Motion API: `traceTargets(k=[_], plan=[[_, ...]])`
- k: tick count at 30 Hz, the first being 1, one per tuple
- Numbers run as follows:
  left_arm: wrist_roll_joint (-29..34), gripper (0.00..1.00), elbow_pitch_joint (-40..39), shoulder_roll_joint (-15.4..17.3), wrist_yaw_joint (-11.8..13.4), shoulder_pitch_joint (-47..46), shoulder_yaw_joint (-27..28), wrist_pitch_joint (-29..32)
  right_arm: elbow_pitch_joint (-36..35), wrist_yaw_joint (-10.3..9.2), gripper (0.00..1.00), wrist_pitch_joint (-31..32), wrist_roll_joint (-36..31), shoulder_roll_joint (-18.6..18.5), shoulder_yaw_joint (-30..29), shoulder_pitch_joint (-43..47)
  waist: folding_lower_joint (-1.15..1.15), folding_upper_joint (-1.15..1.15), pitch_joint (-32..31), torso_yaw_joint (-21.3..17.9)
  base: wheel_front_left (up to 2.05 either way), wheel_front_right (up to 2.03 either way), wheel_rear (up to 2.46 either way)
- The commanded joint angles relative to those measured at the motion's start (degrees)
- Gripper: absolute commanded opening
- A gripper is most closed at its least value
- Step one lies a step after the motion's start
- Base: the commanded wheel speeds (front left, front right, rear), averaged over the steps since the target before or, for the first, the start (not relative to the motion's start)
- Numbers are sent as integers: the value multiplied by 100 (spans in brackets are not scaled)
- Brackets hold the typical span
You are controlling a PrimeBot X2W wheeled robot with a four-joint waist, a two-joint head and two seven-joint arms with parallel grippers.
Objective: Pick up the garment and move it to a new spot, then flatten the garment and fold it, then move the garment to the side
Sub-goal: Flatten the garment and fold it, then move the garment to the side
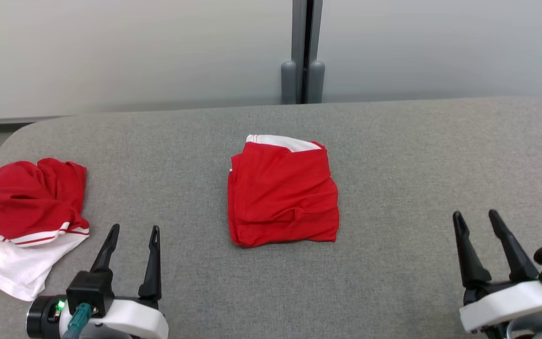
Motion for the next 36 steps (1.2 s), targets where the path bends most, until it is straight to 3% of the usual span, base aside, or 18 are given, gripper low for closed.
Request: traceTargets(k=[1, 12, 36], plan=[[-19, 100, -36, 49, 31, 68, 5, 19, -69, 13, 100, 35, -28, 36, -19, 97, 0, 0, -88, -9, 0, 0, 0], [-118, 100, -191, 142, -38, 381, -78, 162, -559, 13, 100, 482, -481, 250, -335, 668, 0, 0, -315, -11, 0, 0, 0], [-174, 100, -131, 100, 71, 113, -192, 97, -675, 13, 100, 681, -575, 164, -358, 666, 0, 0, -297, 49, 0, 0, 0]])
